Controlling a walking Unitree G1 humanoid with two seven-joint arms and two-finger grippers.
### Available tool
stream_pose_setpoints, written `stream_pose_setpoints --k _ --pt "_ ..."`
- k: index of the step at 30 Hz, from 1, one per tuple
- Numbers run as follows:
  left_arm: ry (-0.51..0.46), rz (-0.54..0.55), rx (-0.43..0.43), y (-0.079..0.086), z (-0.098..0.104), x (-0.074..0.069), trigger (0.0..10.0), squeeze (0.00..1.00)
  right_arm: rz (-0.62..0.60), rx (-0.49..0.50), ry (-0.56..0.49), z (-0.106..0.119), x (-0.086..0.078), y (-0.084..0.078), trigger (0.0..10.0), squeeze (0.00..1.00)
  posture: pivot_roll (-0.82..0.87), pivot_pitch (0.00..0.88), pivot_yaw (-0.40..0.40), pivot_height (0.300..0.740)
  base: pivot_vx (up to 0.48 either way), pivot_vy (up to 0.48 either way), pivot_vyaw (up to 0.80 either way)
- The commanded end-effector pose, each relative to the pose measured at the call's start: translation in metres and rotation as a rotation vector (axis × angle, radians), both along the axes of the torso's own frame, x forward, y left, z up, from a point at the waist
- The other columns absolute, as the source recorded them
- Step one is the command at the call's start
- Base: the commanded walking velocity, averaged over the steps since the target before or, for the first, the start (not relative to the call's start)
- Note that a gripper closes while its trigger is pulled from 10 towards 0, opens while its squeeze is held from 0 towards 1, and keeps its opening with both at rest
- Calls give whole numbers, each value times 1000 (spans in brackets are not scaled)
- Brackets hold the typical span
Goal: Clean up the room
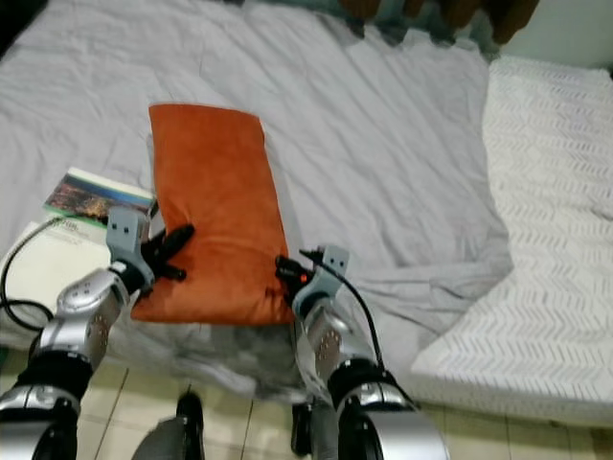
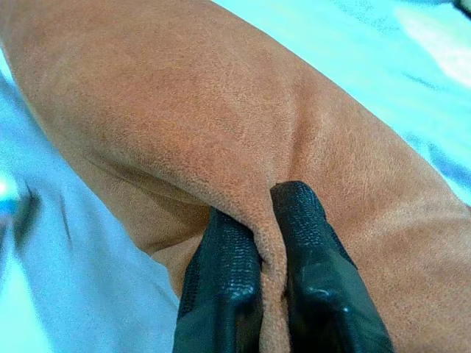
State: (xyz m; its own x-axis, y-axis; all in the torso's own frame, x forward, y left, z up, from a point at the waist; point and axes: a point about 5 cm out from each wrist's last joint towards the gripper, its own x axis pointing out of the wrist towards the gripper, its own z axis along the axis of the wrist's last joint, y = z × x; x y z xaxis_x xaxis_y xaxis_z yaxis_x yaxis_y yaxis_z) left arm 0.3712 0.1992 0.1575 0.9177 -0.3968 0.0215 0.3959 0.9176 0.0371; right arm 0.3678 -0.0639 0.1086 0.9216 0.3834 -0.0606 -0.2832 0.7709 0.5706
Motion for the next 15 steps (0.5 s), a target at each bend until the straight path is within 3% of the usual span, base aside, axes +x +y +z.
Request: stream_pose_setpoints --k 1,9,10,11,12,13,15 --pt "-11 7 40 11 1 -2 0 0 -50 45 -170 43 16 -4 0 0 88 52 -93 740 0 0 0" --pt "41 -8 41 3 -16 -5 0 0 -43 -29 -47 6 4 -11 0 0 88 107 -93 740 0 0 0" --pt "61 -15 32 1 -23 -9 0 0 -36 -79 -9 -8 -2 -11 0 0 95 195 -95 740 0 0 0" --pt "82 -19 30 -1 -30 -12 0 0 -26 -92 20 -17 -7 -11 0 0 99 219 -95 740 0 0 0" --pt "93 -24 28 -2 -33 -14 0 0 -18 -98 35 -22 -10 -11 0 165 101 242 -95 740 0 0 0" --pt "108 -26 36 -2 -39 -16 0 0 -3 -138 46 -29 -14 -10 0 1000 107 295 -94 740 0 0 0" --pt "142 -35 57 -3 -50 -22 0 0 29 -243 69 -42 -21 -10 0 1000 113 331 -94 740 0 0 0"
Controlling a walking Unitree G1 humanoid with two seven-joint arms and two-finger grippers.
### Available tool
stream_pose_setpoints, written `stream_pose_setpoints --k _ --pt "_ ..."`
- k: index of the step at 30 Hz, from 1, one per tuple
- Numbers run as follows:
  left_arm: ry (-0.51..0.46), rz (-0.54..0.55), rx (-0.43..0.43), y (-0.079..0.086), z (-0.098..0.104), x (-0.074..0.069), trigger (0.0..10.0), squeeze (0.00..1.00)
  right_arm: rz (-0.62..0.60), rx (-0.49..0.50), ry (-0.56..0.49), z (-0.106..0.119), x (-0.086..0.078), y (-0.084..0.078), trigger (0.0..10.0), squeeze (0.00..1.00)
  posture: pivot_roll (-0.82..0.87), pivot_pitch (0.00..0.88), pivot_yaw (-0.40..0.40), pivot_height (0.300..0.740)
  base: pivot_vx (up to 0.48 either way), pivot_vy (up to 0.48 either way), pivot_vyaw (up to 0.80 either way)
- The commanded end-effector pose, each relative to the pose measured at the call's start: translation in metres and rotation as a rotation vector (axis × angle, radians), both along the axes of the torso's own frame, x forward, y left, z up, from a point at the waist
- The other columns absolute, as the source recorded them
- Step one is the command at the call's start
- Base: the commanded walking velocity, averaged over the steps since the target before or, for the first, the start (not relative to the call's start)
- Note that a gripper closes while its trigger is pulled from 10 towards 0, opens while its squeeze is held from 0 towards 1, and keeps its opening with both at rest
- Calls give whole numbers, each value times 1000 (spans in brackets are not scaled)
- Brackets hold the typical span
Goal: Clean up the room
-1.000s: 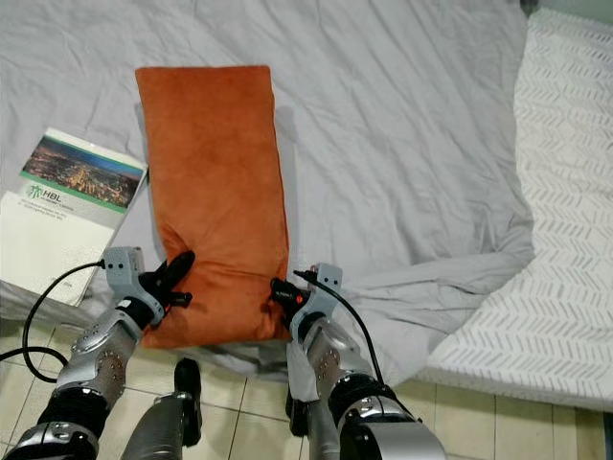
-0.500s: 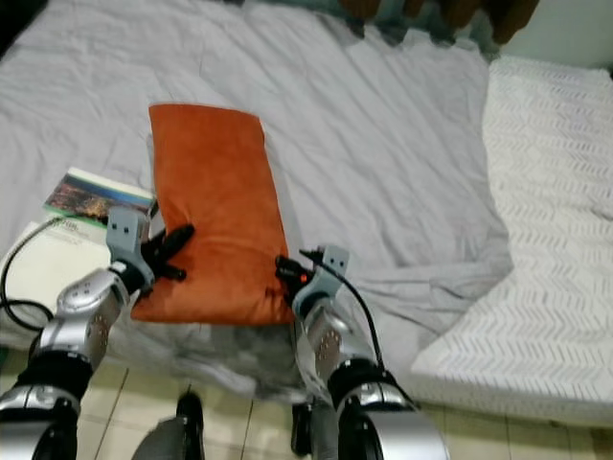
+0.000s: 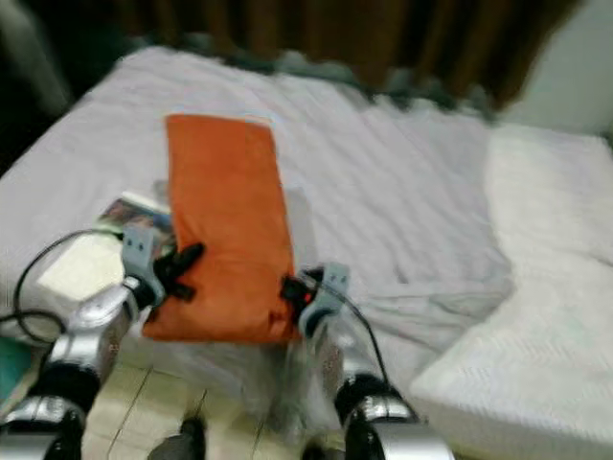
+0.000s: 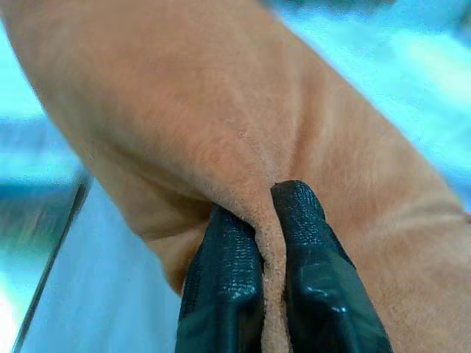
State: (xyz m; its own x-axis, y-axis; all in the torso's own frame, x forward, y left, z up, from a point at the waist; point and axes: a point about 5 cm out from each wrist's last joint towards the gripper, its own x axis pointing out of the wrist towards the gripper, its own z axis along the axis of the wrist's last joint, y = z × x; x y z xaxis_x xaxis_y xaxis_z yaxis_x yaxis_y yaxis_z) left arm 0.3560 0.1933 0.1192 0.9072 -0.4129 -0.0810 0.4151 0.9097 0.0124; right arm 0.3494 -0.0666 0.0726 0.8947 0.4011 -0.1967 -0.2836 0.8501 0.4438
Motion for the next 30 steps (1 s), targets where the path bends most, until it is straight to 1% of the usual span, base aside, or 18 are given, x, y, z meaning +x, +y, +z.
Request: stream_pose_setpoints --k 1,3,4,6,7,8,10,11,18,20,22,23,24,25,26,27,28,30 --pt "37 -24 45 3 -13 -8 0 0 -10 -85 2 -10 -5 -8 0 1000 122 361 -93 740 0 0 0" --pt "35 -32 37 2 -13 -10 0 0 4 -133 0 -13 -7 -10 0 1000 127 378 -95 740 0 0 0" --pt "33 -28 39 4 -13 -11 0 0 -2 -132 17 -16 -7 -13 10000 1000 125 387 -98 740 0 0 0" --pt "31 -27 39 4 -13 -12 0 0 -2 -128 20 -16 -8 -14 10000 1000 125 389 -100 740 0 0 0" --pt "29 -25 42 5 -13 -12 0 0 1 -149 16 -16 -7 -14 10000 1000 120 393 -103 740 0 0 0" --pt "25 -21 40 7 -12 -12 0 0 11 -200 -3 -14 -6 -14 10000 1000 118 388 -108 740 0 0 0" --pt "23 -19 36 8 -12 -12 0 0 16 -220 -13 -13 -6 -14 10000 1000 118 388 -108 740 0 0 0" --pt "17 -11 32 10 -11 -13 0 0 23 -193 -44 -6 -2 -10 10000 0 117 388 -109 740 0 0 0" --pt "14 -12 45 11 -14 -16 0 0 -22 -164 -116 13 9 -16 10000 0 117 367 -120 740 0 0 0" --pt "-18 -19 89 10 -9 -17 0 0 -48 -135 -159 23 15 -20 10000 0 117 351 -124 740 0 0 0" --pt "-51 -17 97 10 -1 -15 0 0 -69 -123 -182 27 16 -24 10000 0 116 321 -127 740 0 0 0" --pt "-51 -17 97 10 -1 -15 0 0 -69 -123 -182 27 16 -24 10000 0 116 321 -127 740 0 0 0" --pt "-84 -11 97 11 8 -12 0 0 -88 -119 -214 31 17 -28 10000 0 112 300 -127 740 0 0 0" --pt "-84 -11 97 11 8 -12 0 0 -88 -119 -214 31 17 -28 10000 0 112 300 -127 740 0 0 0" --pt "-154 -8 105 12 27 -8 0 0 -137 -142 -308 40 16 -41 10000 0 101 239 -119 740 0 0 0" --pt "-154 -8 105 12 27 -8 0 0 -137 -142 -308 40 16 -41 10000 0 101 239 -119 740 0 0 0" --pt "-175 -8 109 12 33 -7 0 0 -156 -154 -338 43 15 -45 10000 0 101 239 -119 740 0 0 0" --pt "-204 -12 115 14 42 -5 0 0 -169 -159 -355 41 9 -53 10000 0 91 205 -115 740 0 0 0"
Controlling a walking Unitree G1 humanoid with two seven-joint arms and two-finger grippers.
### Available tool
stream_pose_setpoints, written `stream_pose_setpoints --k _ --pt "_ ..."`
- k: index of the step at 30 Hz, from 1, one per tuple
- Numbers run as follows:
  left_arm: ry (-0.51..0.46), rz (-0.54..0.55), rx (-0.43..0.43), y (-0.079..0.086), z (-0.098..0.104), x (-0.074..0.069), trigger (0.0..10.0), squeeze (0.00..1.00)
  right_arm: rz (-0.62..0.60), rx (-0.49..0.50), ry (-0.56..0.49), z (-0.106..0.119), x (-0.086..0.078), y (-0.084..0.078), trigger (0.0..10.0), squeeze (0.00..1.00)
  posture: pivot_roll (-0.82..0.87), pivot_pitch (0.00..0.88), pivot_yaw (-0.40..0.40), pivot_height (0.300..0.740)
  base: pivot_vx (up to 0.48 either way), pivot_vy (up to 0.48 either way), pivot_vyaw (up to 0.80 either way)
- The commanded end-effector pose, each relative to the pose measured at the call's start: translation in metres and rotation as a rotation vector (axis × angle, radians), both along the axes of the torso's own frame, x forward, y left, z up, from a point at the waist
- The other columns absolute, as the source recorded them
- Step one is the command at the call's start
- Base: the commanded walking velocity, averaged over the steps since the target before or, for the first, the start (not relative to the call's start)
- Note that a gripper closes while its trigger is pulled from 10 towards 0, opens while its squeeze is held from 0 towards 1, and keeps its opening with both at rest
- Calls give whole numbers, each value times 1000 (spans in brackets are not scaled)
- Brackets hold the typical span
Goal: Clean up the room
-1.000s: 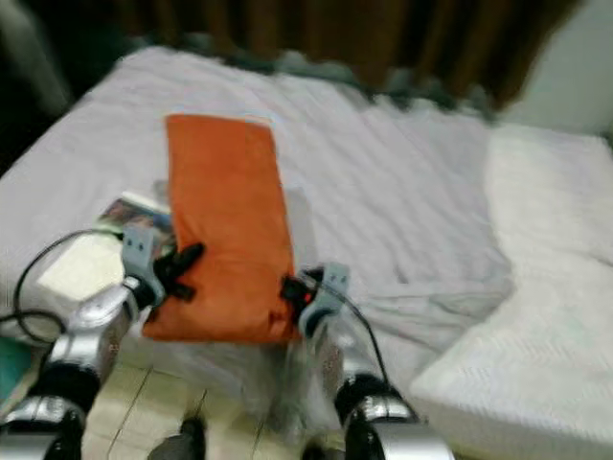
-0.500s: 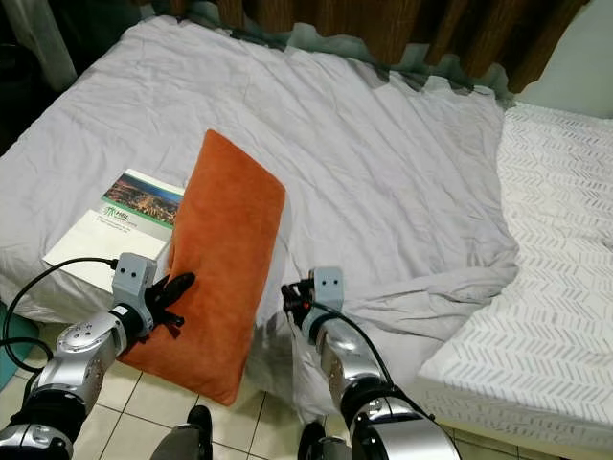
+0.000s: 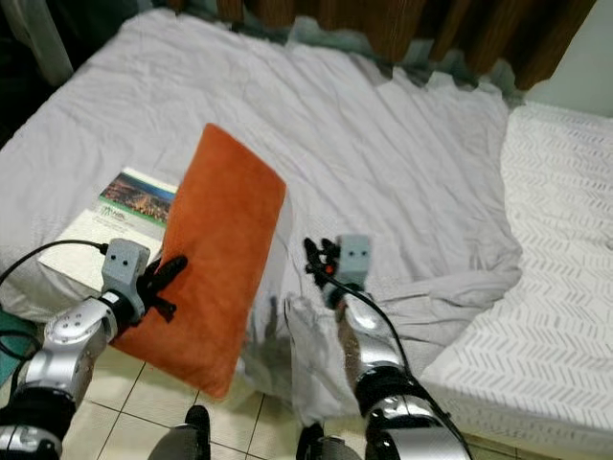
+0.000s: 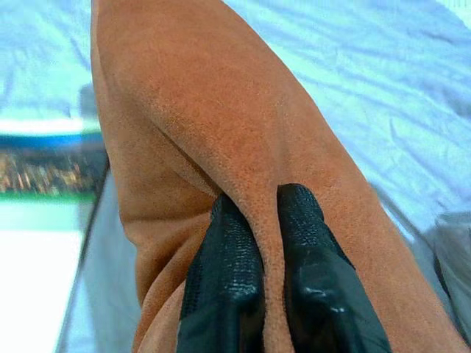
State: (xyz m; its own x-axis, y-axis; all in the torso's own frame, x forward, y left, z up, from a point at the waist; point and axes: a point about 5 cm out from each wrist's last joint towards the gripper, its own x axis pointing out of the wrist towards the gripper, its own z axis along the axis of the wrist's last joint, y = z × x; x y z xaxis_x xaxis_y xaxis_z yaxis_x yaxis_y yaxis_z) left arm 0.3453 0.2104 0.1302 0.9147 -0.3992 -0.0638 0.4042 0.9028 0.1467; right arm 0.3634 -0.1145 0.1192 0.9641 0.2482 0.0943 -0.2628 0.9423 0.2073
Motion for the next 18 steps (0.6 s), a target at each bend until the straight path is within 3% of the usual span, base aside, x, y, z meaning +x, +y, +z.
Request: stream_pose_setpoints --k 1,3,7,9,10,11,13,18 --pt "-140 -23 -1 -2 34 7 0 0 -18 -4 6 -8 -7 -8 10000 0 91 197 -114 740 0 0 0" --pt "-150 -14 -9 2 38 9 0 0 -28 41 53 -18 -12 -13 10000 0 91 182 -111 740 0 0 0" --pt "-200 -18 -38 -4 58 17 0 0 63 300 226 -37 -17 -2 10000 0 104 169 -102 740 0 0 0" --pt "-233 -34 -85 -10 73 20 0 0 100 397 264 -37 -17 4 10000 0 112 165 -96 740 0 0 0" --pt "-233 -34 -85 -10 73 20 0 0 100 397 264 -37 -17 4 10000 0 112 165 -96 740 0 0 0" --pt "-272 -66 -155 -18 91 23 0 0 162 505 279 -33 -18 11 10000 0 114 162 -94 740 0 0 0" --pt "-297 -99 -223 -24 104 24 0 0 236 584 273 -25 -18 19 10000 0 114 162 -93 740 0 0 0" --pt "-297 -106 -309 -26 109 28 0 0 314 668 254 -12 -15 26 10000 0 106 160 -87 740 0 0 0"
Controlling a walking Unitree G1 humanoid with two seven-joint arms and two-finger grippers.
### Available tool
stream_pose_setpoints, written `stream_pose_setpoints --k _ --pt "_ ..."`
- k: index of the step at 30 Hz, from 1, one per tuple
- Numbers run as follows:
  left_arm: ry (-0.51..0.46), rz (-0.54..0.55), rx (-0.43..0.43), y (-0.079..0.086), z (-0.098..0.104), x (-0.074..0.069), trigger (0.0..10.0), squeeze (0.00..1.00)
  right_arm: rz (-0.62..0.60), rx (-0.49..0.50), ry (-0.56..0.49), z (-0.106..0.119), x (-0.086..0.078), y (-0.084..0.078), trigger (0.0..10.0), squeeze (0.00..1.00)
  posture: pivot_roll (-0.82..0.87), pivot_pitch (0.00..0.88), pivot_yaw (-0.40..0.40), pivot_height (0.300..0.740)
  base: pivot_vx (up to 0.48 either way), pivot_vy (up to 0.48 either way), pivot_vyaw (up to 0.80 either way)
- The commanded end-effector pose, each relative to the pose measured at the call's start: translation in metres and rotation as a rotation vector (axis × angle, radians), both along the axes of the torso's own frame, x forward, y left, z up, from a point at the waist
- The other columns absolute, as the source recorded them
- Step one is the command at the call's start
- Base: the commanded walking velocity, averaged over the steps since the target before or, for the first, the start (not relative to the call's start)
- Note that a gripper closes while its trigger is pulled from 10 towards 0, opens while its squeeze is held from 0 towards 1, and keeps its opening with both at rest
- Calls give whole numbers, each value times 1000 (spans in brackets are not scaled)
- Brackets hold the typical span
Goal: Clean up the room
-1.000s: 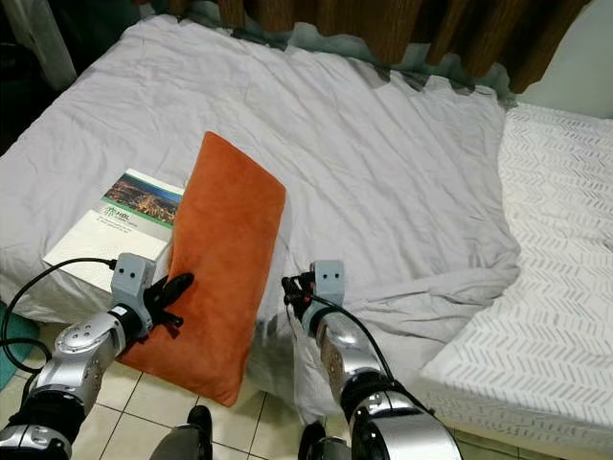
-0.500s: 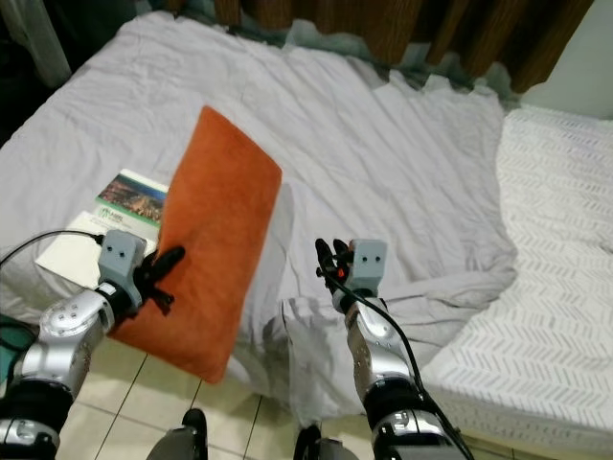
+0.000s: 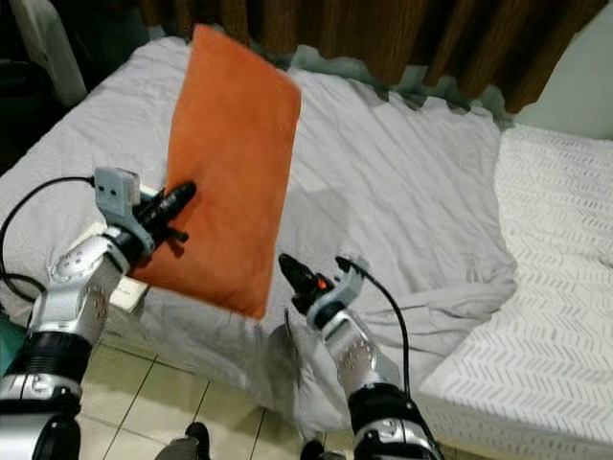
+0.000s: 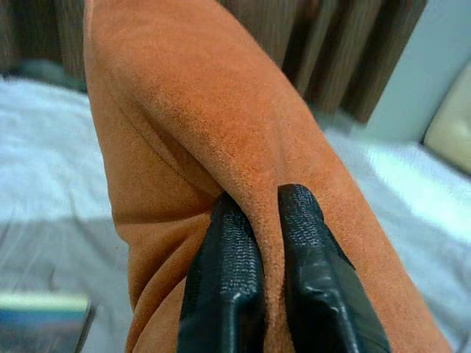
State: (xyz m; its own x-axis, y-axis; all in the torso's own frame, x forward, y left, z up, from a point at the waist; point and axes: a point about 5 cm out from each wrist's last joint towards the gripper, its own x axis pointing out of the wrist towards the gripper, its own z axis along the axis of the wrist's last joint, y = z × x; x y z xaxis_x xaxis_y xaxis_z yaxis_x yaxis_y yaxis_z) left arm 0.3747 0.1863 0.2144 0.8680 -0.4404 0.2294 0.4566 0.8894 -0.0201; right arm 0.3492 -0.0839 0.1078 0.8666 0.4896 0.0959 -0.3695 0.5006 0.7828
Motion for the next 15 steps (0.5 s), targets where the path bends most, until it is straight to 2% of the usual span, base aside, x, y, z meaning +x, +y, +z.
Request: stream_pose_setpoints --k 1,2,5,9,12,15 --pt "-101 -23 -34 -2 23 -1 0 0 0 39 -6 3 0 -4 10000 0 106 160 -87 740 0 0 0" --pt "-93 -21 -43 -3 20 -1 0 0 -3 76 -7 7 2 -6 10000 1000 103 160 -89 740 0 0 0" --pt "-85 -22 -51 -3 19 -1 0 0 -3 106 -6 9 3 -7 10000 1000 103 160 -89 740 0 0 0" --pt "-60 -25 -67 -4 12 -1 0 0 30 248 -12 19 5 -23 10000 1000 107 158 -99 740 0 0 0" --pt "-57 -21 -88 -3 11 -1 0 0 55 280 -22 23 5 -29 10000 1000 105 158 -99 740 0 0 0" --pt "-61 -24 -109 -3 12 -1 0 0 109 293 -30 25 2 -27 10000 1000 104 158 -99 740 0 0 0"
